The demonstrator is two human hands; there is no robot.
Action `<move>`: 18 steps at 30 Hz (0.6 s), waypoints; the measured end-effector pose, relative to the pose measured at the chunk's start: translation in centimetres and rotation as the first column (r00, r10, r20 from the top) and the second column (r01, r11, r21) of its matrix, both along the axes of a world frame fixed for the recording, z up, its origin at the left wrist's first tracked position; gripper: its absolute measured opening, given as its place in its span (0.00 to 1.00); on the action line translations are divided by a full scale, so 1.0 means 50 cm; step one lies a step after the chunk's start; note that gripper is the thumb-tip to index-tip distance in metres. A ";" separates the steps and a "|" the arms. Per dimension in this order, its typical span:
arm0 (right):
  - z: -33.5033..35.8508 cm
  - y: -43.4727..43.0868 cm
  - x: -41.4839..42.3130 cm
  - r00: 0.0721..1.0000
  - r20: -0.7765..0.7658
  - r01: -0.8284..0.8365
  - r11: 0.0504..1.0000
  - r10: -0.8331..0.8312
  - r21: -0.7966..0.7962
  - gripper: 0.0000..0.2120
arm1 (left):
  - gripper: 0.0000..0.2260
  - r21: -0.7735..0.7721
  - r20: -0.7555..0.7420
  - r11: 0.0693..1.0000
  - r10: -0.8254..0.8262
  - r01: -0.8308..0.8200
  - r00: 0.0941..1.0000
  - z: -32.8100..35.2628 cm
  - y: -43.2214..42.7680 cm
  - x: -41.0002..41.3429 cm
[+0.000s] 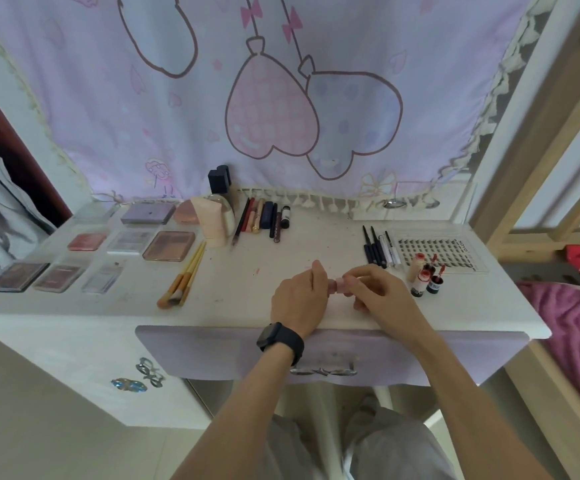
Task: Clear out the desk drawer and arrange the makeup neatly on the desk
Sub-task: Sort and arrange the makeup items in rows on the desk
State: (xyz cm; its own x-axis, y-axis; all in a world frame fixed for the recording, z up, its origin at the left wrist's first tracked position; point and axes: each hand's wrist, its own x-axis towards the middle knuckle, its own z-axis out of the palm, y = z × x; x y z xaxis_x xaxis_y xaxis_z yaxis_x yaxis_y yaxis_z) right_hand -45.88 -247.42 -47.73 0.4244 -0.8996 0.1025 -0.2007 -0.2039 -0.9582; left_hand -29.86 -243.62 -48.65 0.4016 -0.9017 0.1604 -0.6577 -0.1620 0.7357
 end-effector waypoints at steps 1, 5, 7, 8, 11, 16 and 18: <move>0.001 0.000 -0.002 0.999 0.031 -0.015 1.000 0.014 0.011 0.04 | 0.29 0.006 0.008 1.000 -0.002 0.002 1.000 0.000 -0.001 0.000; 0.013 0.009 0.006 1.000 -0.015 0.016 0.999 -0.016 0.046 0.13 | 0.30 0.001 0.009 1.000 -0.009 0.009 1.000 0.000 -0.001 -0.001; 0.014 0.010 0.016 0.993 -0.111 0.050 0.998 -0.044 0.046 0.19 | 0.31 -0.007 -0.002 1.000 -0.007 0.007 1.000 -0.002 0.000 -0.001; 0.012 0.010 0.019 0.989 -0.136 0.062 0.997 -0.057 0.039 0.20 | 0.31 -0.008 -0.004 1.000 -0.006 0.006 1.000 -0.003 0.000 0.000; 0.003 0.009 0.016 0.996 -0.087 0.036 0.999 -0.034 0.018 0.11 | 0.32 -0.007 -0.009 1.000 0.000 0.000 1.000 -0.005 -0.001 -0.001; 0.010 0.011 0.001 0.999 0.025 -0.039 0.999 0.039 0.031 0.10 | 0.32 -0.016 0.014 1.000 0.019 -0.019 1.000 -0.007 -0.004 0.000; 0.014 0.010 0.006 1.000 0.008 0.006 0.997 -0.007 0.076 0.18 | 0.34 -0.020 0.006 1.000 0.020 -0.019 1.000 -0.008 -0.003 0.000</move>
State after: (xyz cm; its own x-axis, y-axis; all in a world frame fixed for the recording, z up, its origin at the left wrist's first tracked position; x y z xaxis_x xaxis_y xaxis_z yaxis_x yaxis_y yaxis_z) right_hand -45.60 -246.90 -47.02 0.4181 -0.9077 0.0372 -0.1933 -0.1289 -0.9726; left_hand -29.86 -243.77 -49.06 0.4180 -0.8903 0.1806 -0.6592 -0.1604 0.7347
